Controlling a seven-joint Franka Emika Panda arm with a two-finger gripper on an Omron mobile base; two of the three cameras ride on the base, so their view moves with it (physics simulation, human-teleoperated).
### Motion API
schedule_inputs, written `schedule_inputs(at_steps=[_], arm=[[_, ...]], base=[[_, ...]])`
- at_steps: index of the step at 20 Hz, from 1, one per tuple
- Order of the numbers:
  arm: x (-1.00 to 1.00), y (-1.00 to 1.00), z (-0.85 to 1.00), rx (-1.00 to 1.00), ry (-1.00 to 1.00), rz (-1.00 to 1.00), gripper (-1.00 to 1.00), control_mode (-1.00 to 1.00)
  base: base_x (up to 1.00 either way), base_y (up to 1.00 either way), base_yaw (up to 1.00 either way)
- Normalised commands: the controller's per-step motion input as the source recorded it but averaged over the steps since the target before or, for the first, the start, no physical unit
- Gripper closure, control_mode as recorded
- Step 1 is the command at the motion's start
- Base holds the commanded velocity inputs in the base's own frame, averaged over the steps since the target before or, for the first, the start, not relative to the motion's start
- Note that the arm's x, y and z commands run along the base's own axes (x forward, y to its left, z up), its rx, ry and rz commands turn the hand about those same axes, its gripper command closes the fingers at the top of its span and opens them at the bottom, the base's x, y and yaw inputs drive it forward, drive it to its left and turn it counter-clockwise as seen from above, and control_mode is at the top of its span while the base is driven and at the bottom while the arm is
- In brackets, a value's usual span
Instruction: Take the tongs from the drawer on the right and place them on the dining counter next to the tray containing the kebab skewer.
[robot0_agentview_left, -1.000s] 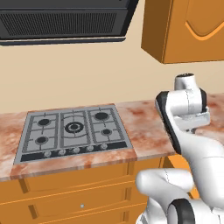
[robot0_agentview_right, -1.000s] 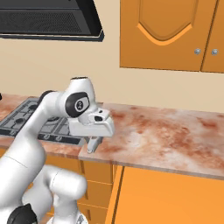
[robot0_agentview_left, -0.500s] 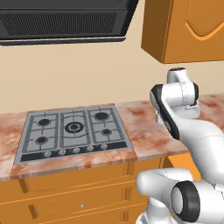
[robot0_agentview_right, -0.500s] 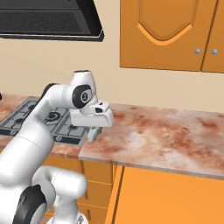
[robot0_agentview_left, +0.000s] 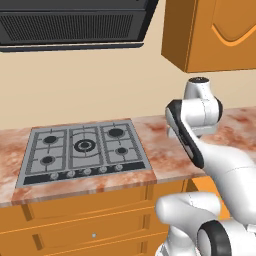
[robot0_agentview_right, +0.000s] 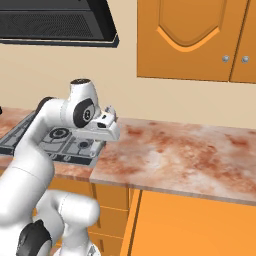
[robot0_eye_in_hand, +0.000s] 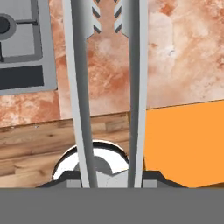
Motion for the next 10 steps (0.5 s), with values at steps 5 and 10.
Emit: schedule_inputs(at_steps=[5, 10], arm=[[0.08, 0.4, 0.0, 0.01, -0.24, 0.0, 1.0, -1.0], [0.16, 0.38, 0.0, 0.04, -0.16, 0.0, 1.0, -1.0]], base=[[0.0, 0.0, 0.0], [0.0, 0.0, 0.0]])
